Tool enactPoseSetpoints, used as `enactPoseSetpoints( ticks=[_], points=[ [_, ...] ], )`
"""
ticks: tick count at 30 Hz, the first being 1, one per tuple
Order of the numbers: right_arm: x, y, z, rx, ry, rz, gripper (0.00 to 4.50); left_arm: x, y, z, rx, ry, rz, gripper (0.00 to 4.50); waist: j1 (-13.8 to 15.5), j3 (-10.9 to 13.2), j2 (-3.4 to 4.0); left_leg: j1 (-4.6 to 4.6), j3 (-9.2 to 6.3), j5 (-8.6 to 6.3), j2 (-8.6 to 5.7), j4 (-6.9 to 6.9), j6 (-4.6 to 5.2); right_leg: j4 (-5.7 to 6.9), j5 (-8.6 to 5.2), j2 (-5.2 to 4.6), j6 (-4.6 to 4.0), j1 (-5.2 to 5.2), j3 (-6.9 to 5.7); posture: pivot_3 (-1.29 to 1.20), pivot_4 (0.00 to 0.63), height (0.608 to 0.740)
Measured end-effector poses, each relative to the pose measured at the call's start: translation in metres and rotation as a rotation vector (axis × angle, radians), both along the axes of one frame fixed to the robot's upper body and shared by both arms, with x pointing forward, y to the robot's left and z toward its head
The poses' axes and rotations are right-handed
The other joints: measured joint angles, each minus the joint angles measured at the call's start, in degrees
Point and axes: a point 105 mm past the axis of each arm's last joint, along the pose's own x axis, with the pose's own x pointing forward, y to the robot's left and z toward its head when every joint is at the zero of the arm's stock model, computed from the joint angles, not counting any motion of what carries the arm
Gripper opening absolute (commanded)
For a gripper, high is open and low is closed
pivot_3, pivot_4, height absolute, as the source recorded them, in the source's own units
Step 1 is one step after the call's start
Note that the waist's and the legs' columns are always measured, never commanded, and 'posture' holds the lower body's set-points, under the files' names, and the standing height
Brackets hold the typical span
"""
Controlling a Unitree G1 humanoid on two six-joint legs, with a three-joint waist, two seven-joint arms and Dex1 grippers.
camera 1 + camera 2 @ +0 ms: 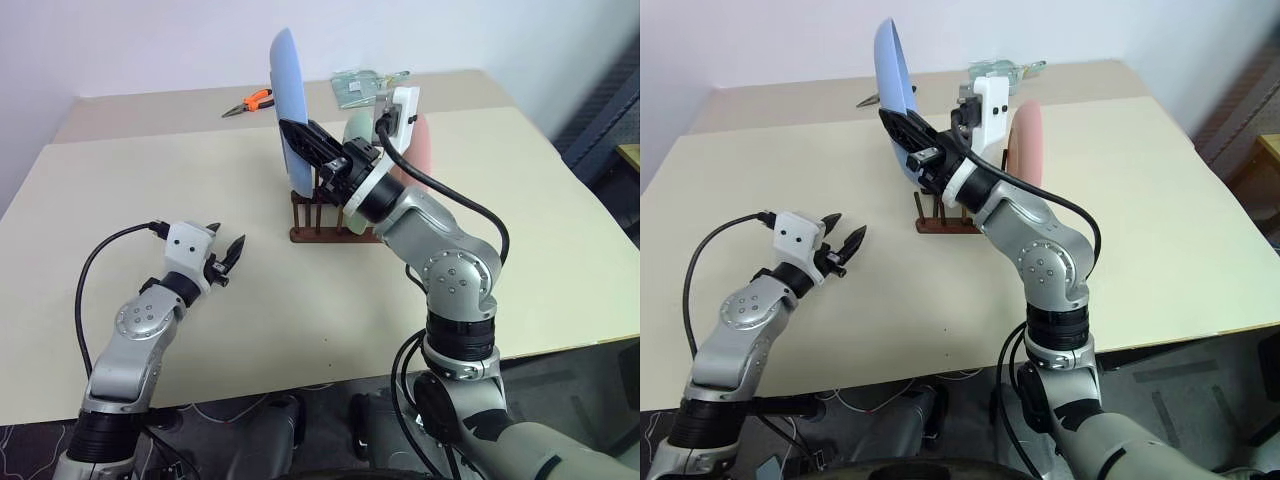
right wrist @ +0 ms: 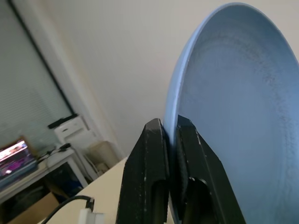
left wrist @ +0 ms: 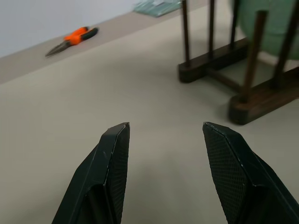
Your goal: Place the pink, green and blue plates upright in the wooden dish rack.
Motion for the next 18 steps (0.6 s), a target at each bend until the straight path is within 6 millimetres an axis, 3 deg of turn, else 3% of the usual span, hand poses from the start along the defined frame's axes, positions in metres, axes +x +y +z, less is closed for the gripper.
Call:
enactPoseSetpoints(
  ticks=[10,13,18],
  points=[
    [0.025,-0.006,-0.018,0.049,0.198,-0.092,0.00,-0.002,-0.008,-0.004,-0.007,0.008,-0.033,2.52,-0.2,0.0,0.00,-0.01,0.00,0.05,0.00,-0.02,-0.01,0.01,0.01,0.01,0.01,-0.02,-0.02,0.00,0.150,0.729],
    [0.032,-0.007,-0.017,0.052,0.226,-0.112,1.01,-0.002,-0.008,-0.005,0.002,0.008,-0.033,2.57,-0.2,0.0,0.00,-0.01,0.00,0.05,0.00,-0.02,-0.01,0.01,0.01,0.01,0.01,-0.02,-0.02,0.00,0.150,0.729],
    [0.037,-0.007,-0.012,-0.006,0.181,-0.145,3.43,-0.003,-0.011,-0.007,0.000,0.014,-0.042,2.57,-0.3,0.0,0.01,-0.01,0.01,0.05,0.00,-0.02,0.00,0.01,0.01,0.01,0.01,-0.04,-0.02,0.00,0.150,0.729]
  ],
)
